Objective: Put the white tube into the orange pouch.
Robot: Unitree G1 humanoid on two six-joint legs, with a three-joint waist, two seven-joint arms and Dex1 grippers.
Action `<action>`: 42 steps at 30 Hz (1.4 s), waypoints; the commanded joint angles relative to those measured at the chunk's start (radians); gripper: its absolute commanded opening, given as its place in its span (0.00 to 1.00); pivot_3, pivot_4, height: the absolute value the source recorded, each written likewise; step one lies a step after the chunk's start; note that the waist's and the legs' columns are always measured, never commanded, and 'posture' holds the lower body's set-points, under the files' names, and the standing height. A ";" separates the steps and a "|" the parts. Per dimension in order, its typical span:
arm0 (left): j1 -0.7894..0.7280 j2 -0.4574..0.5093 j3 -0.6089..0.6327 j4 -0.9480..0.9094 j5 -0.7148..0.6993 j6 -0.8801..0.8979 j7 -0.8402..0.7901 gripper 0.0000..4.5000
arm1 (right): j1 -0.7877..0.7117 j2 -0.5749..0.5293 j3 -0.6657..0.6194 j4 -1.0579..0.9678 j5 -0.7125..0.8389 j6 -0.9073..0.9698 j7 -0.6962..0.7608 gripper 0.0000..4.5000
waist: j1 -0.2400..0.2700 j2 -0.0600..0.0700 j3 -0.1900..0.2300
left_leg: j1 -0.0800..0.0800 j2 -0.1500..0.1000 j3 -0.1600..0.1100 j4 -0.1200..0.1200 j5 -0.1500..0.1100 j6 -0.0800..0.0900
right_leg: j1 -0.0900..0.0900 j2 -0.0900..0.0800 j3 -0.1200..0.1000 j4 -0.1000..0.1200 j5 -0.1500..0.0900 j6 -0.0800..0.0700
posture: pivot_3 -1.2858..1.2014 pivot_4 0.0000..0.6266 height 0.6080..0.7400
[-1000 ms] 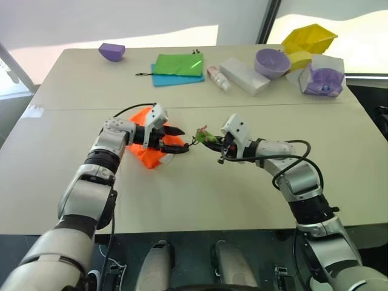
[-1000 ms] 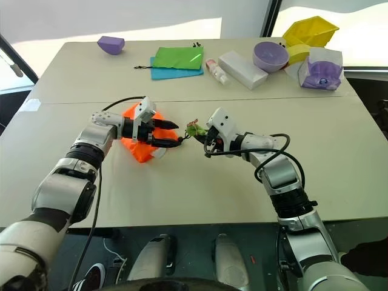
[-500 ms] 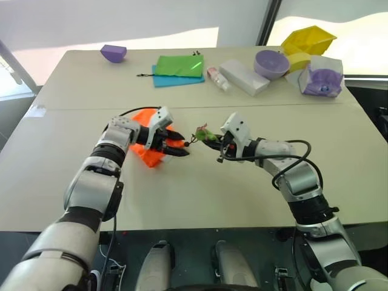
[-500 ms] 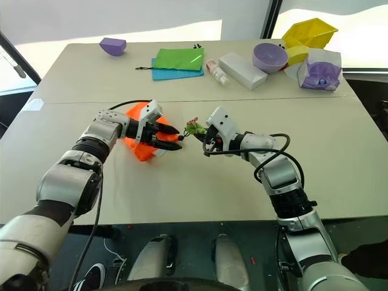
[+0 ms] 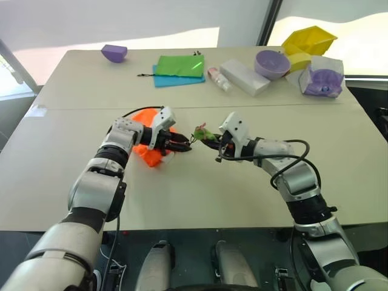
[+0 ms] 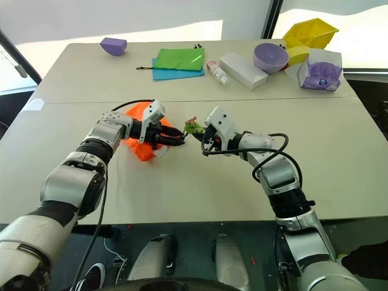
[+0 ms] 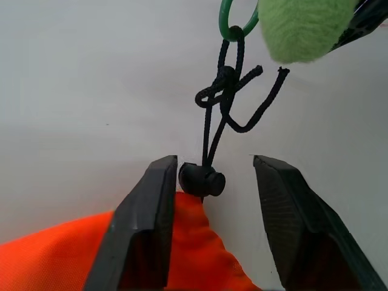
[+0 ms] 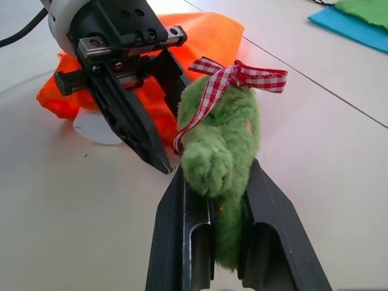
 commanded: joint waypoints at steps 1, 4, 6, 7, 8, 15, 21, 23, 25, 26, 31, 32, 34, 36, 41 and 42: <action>0.009 0.001 0.003 -0.002 0.019 -0.024 0.009 0.47 | -0.023 0.007 -0.007 -0.033 0.001 -0.015 -0.001 0.00 | 0.000 0.000 0.000 | 0.000 0.000 0.000 0.000 0.000 0.000 | 0.000 0.000 0.000 0.000 0.000 0.000 | 0.52 0.24 1.00; 0.011 0.003 -0.003 -0.007 0.032 -0.036 0.012 0.47 | -0.025 0.007 -0.006 -0.031 0.000 -0.017 0.000 0.00 | -0.001 0.000 0.000 | 0.000 0.000 0.000 0.000 0.000 0.000 | 0.000 0.000 0.000 0.000 0.000 0.000 | 0.52 0.24 1.00; 0.012 0.002 0.001 -0.011 0.030 -0.032 0.003 0.47 | -0.025 0.008 -0.006 -0.032 0.000 -0.018 -0.001 0.00 | 0.000 0.000 0.000 | 0.000 0.000 0.000 0.000 0.000 0.000 | 0.000 0.000 0.000 0.001 0.000 0.000 | 0.52 0.24 1.00; 0.012 0.001 0.003 -0.012 0.029 -0.032 0.001 0.47 | -0.025 0.008 -0.007 -0.032 0.000 -0.018 -0.001 0.00 | 0.000 0.000 0.000 | 0.000 0.000 0.000 0.000 0.000 0.000 | 0.000 0.000 0.000 0.001 0.000 0.000 | 0.52 0.24 1.00; 0.013 0.001 0.004 -0.012 0.030 -0.033 0.002 0.47 | -0.025 0.008 -0.006 -0.032 -0.001 -0.019 -0.001 0.00 | 0.000 0.000 0.000 | 0.000 0.000 0.000 0.000 0.000 0.000 | 0.000 0.000 0.000 0.001 0.000 0.000 | 0.52 0.24 1.00; 0.021 0.003 -0.001 -0.016 0.040 -0.054 0.005 0.17 | -0.030 0.016 -0.007 -0.029 -0.006 -0.020 -0.002 0.00 | 0.000 0.000 0.000 | 0.001 0.000 0.000 0.000 0.000 0.000 | 0.000 0.000 0.000 0.001 0.000 0.000 | 0.52 0.24 1.00; 0.016 0.007 -0.001 -0.020 0.040 -0.062 0.003 0.17 | -0.033 0.019 -0.005 -0.026 -0.010 -0.022 0.001 0.00 | 0.000 0.000 0.000 | 0.001 0.000 0.000 0.001 0.000 0.000 | 0.001 0.000 0.000 0.001 0.000 0.000 | 0.52 0.24 1.00; 0.015 0.012 -0.001 -0.019 0.043 -0.070 0.006 0.17 | -0.036 0.023 -0.007 -0.022 -0.010 -0.022 -0.001 0.00 | -0.001 0.000 0.000 | 0.001 0.000 0.000 0.001 0.000 0.000 | 0.001 0.000 0.000 0.001 0.000 0.000 | 0.52 0.24 1.00; 0.016 0.014 -0.004 -0.021 0.047 -0.079 0.006 0.17 | -0.037 0.024 -0.008 -0.020 -0.011 -0.025 -0.001 0.00 | -0.001 0.000 0.000 | 0.001 0.000 0.000 0.001 0.000 0.000 | 0.001 0.000 0.000 0.001 0.000 0.000 | 0.52 0.24 1.00; 0.017 0.015 -0.005 -0.022 0.049 -0.083 0.007 0.17 | -0.037 0.024 -0.008 -0.020 -0.012 -0.027 -0.002 0.00 | -0.001 0.000 0.000 | 0.001 0.000 0.000 0.001 0.000 0.000 | 0.001 0.000 0.000 0.001 0.000 0.000 | 0.52 0.24 1.00; 0.045 0.033 -0.019 -0.059 0.070 -0.123 -0.003 0.17 | -0.061 0.027 -0.045 0.022 -0.014 -0.045 -0.032 0.00 | -0.001 0.000 0.000 | 0.001 0.000 0.000 0.001 0.000 0.000 | 0.001 0.000 0.000 0.002 0.000 0.000 | 0.52 0.24 1.00; 0.051 0.037 -0.022 -0.067 0.073 -0.128 -0.006 0.17 | -0.066 0.024 -0.050 0.033 -0.018 -0.053 -0.039 0.00 | -0.001 0.000 0.000 | 0.001 0.000 0.000 0.001 0.001 0.000 | 0.001 0.000 0.000 0.002 0.000 0.000 | 0.52 0.24 1.00; 0.063 0.043 -0.022 -0.082 0.074 -0.127 -0.008 0.17 | -0.080 0.024 -0.064 0.063 -0.024 -0.069 -0.056 0.00 | -0.001 0.000 0.000 | 0.001 0.000 0.000 0.001 0.001 -0.001 | 0.001 0.000 0.000 0.002 0.000 0.000 | 0.52 0.24 1.00; 0.076 0.050 -0.023 -0.099 0.073 -0.125 -0.015 0.17 | -0.091 0.021 -0.070 0.084 -0.030 -0.082 -0.064 0.00 | -0.001 0.000 0.000 | 0.001 0.000 0.000 0.001 0.001 -0.001 | 0.001 0.000 0.000 0.003 0.000 0.000 | 0.52 0.24 1.00; 0.087 0.069 -0.020 -0.135 0.068 -0.109 -0.018 0.17 | -0.111 0.021 -0.086 0.121 -0.034 -0.103 -0.079 0.00 | -0.002 0.000 0.000 | 0.001 0.000 0.000 0.001 0.001 -0.001 | 0.001 0.000 0.000 0.003 0.000 0.000 | 0.52 0.24 1.00; 0.087 0.075 -0.018 -0.144 0.065 -0.102 -0.024 0.17 | -0.117 0.020 -0.090 0.128 -0.035 -0.105 -0.083 0.00 | -0.002 0.000 0.000 | 0.001 0.000 0.000 0.001 0.001 -0.001 | 0.001 0.000 0.000 0.003 0.000 0.000 | 0.52 0.24 1.00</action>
